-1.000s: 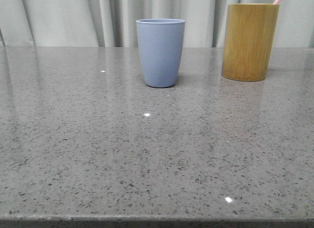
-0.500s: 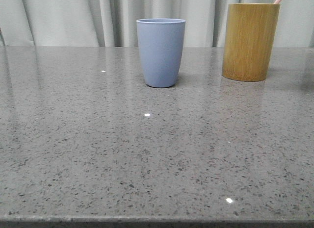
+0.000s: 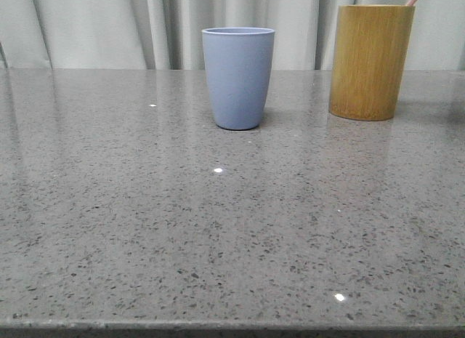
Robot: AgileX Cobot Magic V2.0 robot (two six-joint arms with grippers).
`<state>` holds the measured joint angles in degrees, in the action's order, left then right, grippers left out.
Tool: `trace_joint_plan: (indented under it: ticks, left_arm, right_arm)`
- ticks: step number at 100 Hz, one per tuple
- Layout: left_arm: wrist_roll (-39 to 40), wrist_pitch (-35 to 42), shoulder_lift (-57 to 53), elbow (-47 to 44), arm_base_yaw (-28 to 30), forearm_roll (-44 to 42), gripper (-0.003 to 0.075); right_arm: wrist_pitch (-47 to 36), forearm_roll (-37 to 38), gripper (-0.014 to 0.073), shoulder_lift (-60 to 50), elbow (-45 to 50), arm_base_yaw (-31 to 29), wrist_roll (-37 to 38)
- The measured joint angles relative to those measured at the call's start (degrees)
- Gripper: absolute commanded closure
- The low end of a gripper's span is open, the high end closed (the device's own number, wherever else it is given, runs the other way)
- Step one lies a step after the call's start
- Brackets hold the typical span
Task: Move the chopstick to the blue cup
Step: 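Grasp the pink chopstick in the bamboo cup with the right gripper, then lift the pink chopstick out and move it over the blue cup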
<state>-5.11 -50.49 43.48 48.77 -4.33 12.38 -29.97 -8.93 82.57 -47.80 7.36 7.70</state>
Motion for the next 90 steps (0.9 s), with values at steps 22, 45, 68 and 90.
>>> trace_joint_plan:
  ticks: [22, 45, 68, 90]
  left_arm:
    - [0.00, 0.00, 0.00, -0.09, 0.00, 0.00, 0.0183]
    - [0.00, 0.00, 0.00, -0.09, 0.00, 0.00, 0.0183]
    - [0.09, 0.00, 0.00, -0.09, 0.00, 0.00, 0.0183]
    - [0.09, 0.00, 0.00, -0.09, 0.00, -0.51, 0.0183]
  right_arm:
    - [0.92, -0.09, 0.0068, 1.79, -3.38, 0.00, 0.00]
    - [3.11, -0.09, 0.0278, 1.79, -3.75, 0.00, 0.00]
    - [4.14, -0.09, 0.0531, 1.79, -3.75, 0.00, 0.00]
    - [2.57, -0.77, 0.0710, 1.79, -4.06, 0.25, 1.35]
